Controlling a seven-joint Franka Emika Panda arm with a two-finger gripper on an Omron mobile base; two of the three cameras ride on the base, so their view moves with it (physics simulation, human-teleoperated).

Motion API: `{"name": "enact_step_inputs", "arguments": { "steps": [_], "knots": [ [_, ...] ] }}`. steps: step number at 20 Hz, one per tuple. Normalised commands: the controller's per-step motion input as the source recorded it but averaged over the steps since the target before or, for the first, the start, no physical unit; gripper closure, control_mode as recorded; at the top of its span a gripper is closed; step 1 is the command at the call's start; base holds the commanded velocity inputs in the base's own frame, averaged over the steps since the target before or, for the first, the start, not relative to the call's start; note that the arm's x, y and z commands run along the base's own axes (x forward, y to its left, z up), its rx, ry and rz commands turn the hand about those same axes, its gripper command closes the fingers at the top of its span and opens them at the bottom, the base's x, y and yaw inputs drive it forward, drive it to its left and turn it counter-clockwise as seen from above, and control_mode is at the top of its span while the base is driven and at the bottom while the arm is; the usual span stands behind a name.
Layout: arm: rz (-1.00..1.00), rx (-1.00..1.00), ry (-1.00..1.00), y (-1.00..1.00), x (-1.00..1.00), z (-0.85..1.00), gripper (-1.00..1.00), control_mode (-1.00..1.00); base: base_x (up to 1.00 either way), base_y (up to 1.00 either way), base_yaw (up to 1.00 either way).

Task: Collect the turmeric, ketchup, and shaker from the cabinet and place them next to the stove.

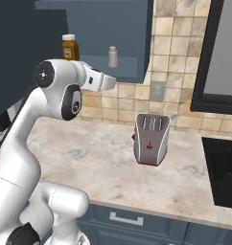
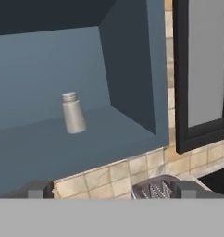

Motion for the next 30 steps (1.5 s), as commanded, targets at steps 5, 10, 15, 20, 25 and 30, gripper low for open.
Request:
{"name": "enact_step_inputs", "arguments": {
  "steps": [5, 10, 15, 20, 25, 30],
  "knots": [
    [0.03, -0.02, -0.03, 0.06, 0.4, 0.12, -1.0, -1.0, 0.0, 0.0, 0.0],
    [0.04, -0.03, -0.06, 0.01, 0.39, 0.12, -1.0, -1.0, 0.0, 0.0, 0.0],
    [0.05, -0.03, -0.06, 0.04, 0.34, 0.08, -1.0, -1.0, 0.0, 0.0, 0.0],
    [0.04, -0.04, -0.04, 0.08, 0.27, 0.02, -1.0, -1.0, 0.0, 0.0, 0.0],
    [0.02, -0.04, -0.03, 0.09, 0.26, 0.0, -1.0, -1.0, 0.0, 0.0, 0.0],
    [0.01, -0.02, 0.0, 0.06, 0.29, 0.0, -1.0, -1.0, 0.0, 0.0, 0.0]
  ]
}}
